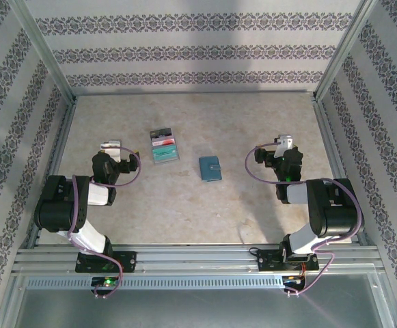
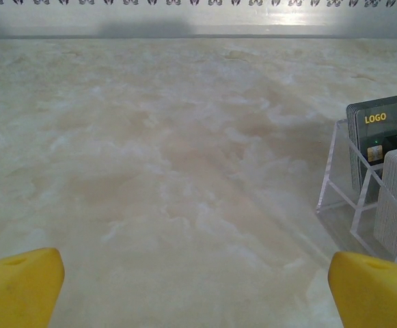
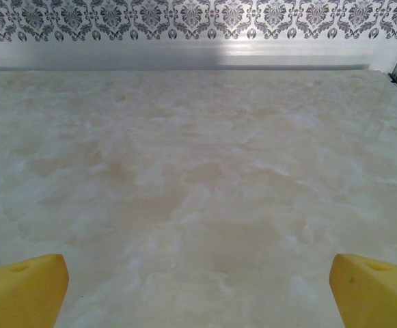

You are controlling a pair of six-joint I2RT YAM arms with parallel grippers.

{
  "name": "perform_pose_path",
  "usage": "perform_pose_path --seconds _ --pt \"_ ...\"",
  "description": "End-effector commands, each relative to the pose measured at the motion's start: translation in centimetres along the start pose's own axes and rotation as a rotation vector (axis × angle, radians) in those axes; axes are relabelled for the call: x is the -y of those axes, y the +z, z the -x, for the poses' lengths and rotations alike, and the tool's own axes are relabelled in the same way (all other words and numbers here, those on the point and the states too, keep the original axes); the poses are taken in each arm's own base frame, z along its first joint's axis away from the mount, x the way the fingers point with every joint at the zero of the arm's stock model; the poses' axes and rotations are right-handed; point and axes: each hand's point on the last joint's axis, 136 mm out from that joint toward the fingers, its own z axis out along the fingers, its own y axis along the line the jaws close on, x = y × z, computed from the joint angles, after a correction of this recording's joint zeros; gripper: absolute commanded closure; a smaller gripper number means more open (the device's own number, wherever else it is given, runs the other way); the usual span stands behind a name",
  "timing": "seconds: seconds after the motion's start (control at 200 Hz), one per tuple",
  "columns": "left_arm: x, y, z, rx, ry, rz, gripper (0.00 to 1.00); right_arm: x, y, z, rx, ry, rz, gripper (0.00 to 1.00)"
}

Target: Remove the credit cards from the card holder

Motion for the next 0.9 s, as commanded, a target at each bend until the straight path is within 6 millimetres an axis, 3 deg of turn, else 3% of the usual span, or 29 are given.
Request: perform_pose_path --seconds 0.0,0.605,0.894 --pt "0.5 -0.2 0.4 0.007 0.015 -0.019 0.01 0.2 -0.4 0.3 0.012 0.016 0.005 0.02" --pt "0.4 -0.3 0.3 0.010 0.013 -0.016 0.01 0.2 -0.5 0.3 0.015 0.015 0.004 0.02" --pt "-0.2 -1.8 1.9 0.060 0.001 0.023 0.01 0.6 -1.0 0.9 0.034 0.020 -0.021 0.02"
